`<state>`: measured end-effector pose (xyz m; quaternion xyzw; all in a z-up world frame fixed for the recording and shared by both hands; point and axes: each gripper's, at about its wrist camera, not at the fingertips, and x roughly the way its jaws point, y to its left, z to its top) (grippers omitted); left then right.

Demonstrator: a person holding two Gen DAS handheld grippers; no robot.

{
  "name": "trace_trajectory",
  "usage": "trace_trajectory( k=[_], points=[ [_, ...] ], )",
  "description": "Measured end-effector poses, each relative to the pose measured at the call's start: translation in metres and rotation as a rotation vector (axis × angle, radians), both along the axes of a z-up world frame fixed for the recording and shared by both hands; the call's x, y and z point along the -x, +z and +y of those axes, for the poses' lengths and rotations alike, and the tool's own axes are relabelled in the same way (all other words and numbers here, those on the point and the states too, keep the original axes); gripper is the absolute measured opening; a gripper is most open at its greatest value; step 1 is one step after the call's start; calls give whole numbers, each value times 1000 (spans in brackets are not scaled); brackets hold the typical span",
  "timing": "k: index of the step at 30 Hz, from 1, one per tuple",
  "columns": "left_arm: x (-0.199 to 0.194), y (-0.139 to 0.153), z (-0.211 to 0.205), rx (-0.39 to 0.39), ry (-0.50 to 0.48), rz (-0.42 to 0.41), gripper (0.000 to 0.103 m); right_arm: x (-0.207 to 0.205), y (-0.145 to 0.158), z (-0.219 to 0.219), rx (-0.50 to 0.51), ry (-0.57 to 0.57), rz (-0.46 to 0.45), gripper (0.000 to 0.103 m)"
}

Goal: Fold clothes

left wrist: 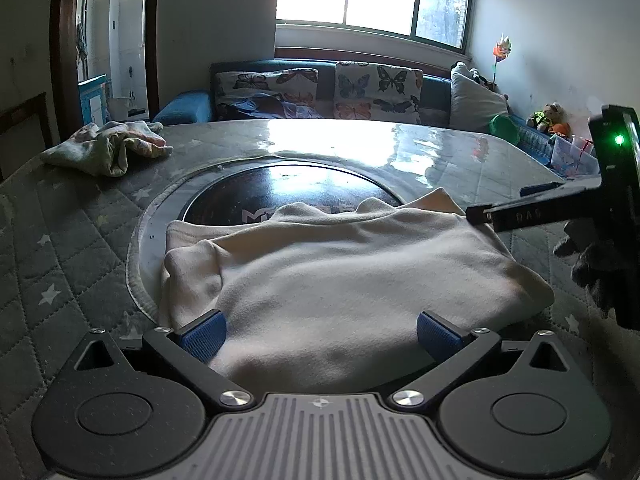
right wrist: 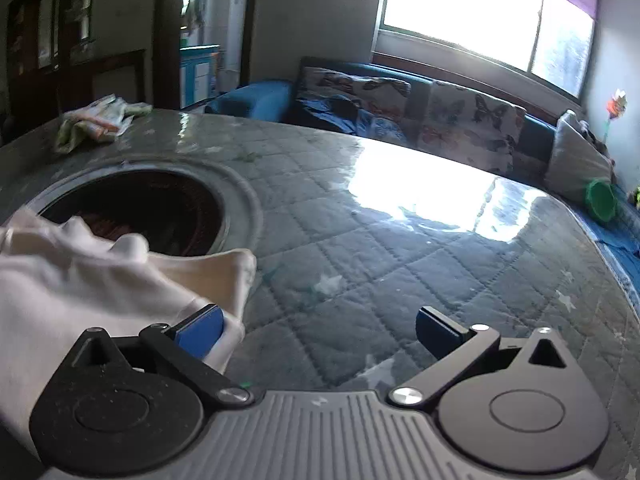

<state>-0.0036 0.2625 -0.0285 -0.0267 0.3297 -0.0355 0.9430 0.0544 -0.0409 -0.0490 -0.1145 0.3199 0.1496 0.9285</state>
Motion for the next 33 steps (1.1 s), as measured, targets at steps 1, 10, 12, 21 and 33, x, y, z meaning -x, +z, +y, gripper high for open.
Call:
trace_trajectory(
  k=[1, 10, 12, 21, 33],
  points=[
    [0, 1, 0, 3, -2, -2, 103, -1, 2, -1, -6, -2, -2, 103],
    [-22, 6, 12, 37, 8, 10, 103, 1, 0, 12, -3, 57, 2, 103],
    [-28, 5, 16, 41, 6, 14, 103, 0, -2, 12, -5, 55, 10, 103],
    [-53, 4, 31, 124, 4, 50, 103, 1, 5, 14, -12, 76, -13, 103],
    [-75, -3, 36, 149, -38, 75, 103, -3, 7, 30, -7, 127, -12, 103]
  ],
)
